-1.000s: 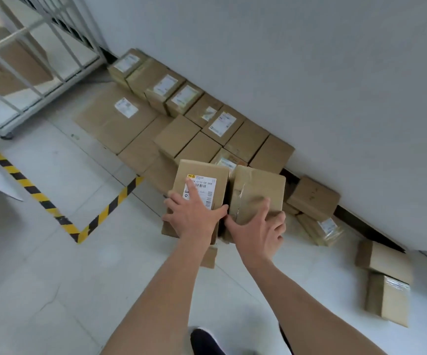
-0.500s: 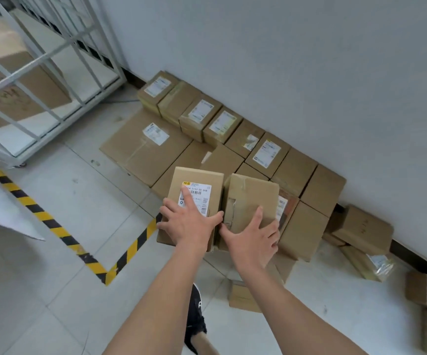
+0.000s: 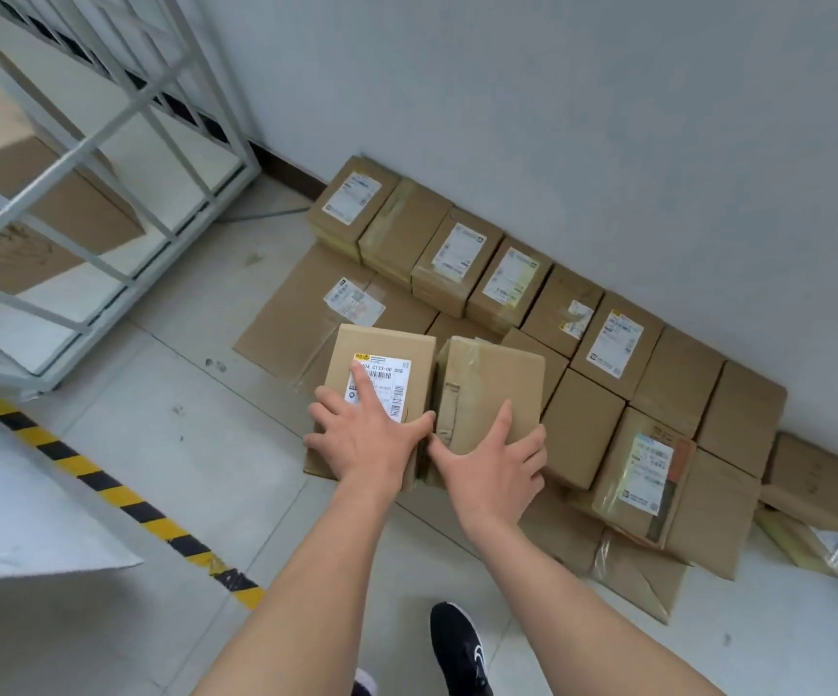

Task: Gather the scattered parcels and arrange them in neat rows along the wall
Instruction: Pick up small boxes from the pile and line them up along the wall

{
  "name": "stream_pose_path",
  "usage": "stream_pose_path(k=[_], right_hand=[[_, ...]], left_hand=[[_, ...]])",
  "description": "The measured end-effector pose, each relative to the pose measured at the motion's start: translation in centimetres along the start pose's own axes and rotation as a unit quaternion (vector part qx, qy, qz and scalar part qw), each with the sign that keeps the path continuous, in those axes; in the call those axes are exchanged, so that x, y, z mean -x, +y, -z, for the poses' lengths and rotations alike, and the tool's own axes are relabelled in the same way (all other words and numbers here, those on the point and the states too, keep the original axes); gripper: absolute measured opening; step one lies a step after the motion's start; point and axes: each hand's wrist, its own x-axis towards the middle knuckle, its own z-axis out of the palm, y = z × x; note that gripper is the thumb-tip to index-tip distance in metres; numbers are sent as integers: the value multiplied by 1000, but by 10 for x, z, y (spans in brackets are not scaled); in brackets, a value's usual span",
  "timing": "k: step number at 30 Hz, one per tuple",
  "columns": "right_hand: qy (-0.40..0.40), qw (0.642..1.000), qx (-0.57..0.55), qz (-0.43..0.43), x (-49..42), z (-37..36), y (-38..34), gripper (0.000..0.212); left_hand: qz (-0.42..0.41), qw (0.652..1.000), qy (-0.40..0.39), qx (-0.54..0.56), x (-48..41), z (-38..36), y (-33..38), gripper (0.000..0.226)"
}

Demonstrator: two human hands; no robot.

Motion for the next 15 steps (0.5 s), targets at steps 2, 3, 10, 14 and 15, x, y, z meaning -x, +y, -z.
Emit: stream_pose_path(k=[2, 3, 10, 14, 15], right_hand=[[2, 1000, -6, -12, -5, -10, -34, 117], [7, 1000, -14, -21, -10, -17, -53, 117], [35, 993, -38, -104, -47, -63, -160, 122], [37, 988, -26, -146, -76, -79, -183, 122], [33, 986, -30, -159, -83, -83, -185, 122]], left_hand=[[-13, 1000, 3, -11, -38, 10, -7, 123], [-22, 1000, 7, -13, -60, 14, -9, 123], [-105, 994, 10, -25, -185, 19, -19, 121], [-130, 991, -18, -22, -226, 13, -6, 121], [-140, 990, -22, -27, -232, 9, 1, 121]])
